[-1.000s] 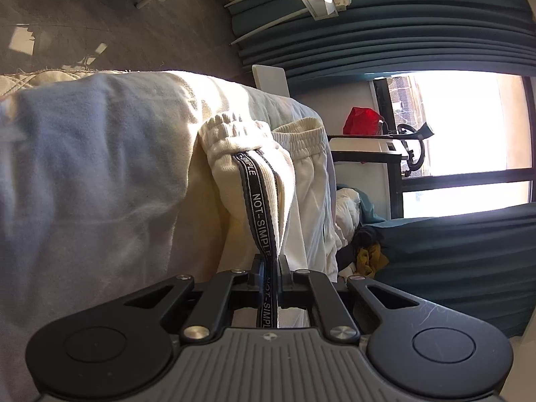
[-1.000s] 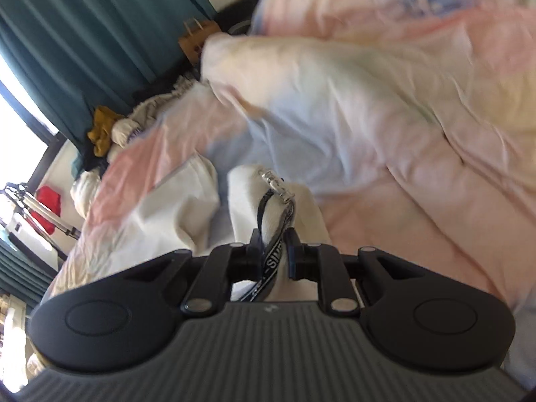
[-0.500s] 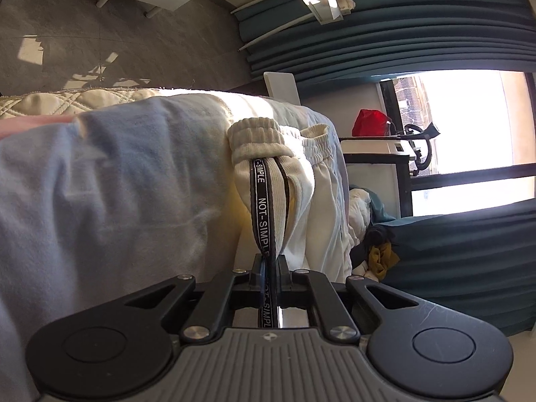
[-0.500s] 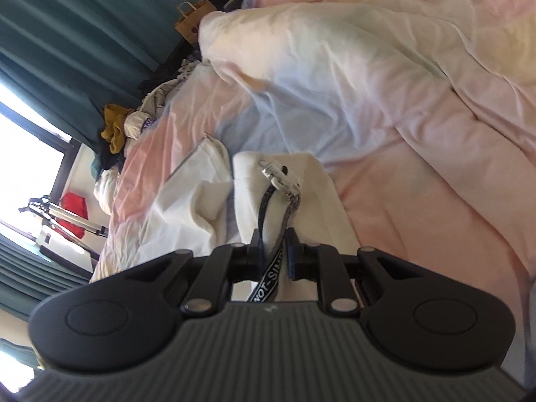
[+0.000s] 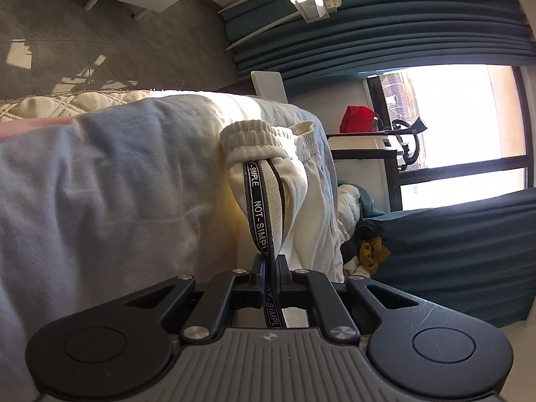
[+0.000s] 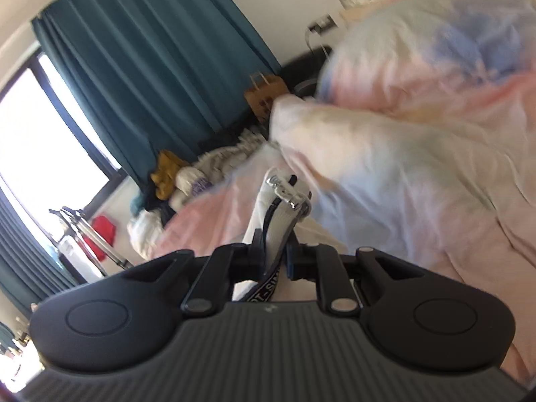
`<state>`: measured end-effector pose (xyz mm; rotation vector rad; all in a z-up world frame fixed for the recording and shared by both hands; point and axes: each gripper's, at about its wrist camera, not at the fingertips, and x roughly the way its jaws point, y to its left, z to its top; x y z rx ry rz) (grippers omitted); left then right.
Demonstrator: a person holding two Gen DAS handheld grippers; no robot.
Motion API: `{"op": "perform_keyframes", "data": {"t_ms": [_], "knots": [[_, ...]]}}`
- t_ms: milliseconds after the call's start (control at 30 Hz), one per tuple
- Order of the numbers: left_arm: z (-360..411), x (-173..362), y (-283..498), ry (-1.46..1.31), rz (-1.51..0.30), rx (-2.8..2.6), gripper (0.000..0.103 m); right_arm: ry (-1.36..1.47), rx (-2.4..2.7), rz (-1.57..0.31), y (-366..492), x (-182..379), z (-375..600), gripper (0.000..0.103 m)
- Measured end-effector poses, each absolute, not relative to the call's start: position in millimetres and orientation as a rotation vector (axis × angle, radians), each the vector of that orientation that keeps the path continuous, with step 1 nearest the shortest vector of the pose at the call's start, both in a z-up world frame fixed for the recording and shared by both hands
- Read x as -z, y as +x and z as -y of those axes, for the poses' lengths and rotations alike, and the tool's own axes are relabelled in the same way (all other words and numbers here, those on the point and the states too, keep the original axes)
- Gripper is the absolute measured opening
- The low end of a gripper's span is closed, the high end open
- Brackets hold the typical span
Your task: Fold clothes
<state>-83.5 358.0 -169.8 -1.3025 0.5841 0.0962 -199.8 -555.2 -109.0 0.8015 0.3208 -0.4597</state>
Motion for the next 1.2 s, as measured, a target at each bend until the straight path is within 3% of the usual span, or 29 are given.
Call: {"op": "perform_keyframes", "data": {"t_ms": [133, 233, 300, 367, 500, 633, 900, 1200], "knots": [[-355, 171, -81, -1.269, -0.65, -0.12, 0.007, 0.993, 0.542, -0.549, -237, 199, 569, 0.015], [-355, 171, -81, -1.261, -0.677, -0.127, 0.01, 1.084, 0.531, -0.579, -255, 228, 572, 0.017], [-353, 165, -85, -1.227, -0.691, -0.105, 0.024, 1.103, 0.511, -0.56, -261, 225, 574, 0.018], [-347, 155, -94, -1.184, -0.693, -0.066, 0.032, 1.09, 0.501, -0.553, -266, 215, 574, 0.023], [-323, 125, -109, -1.05, -0.675, 0.013, 0.058, 0.931, 0.532, -0.554, -267, 185, 570, 0.036], [-279, 97, -116, -0.827, -0.696, 0.069, 0.061, 0.844, 0.567, -0.486, -275, 162, 569, 0.065], [-161, 85, -80, -0.513, -0.758, 0.233, 0.061, 0.842, 0.356, -0.475, -201, 143, 558, 0.066], [-55, 137, -12, -0.335, -0.827, 0.381, 0.061, 0.892, 0.247, -0.497, -51, 168, 564, 0.063]]}}
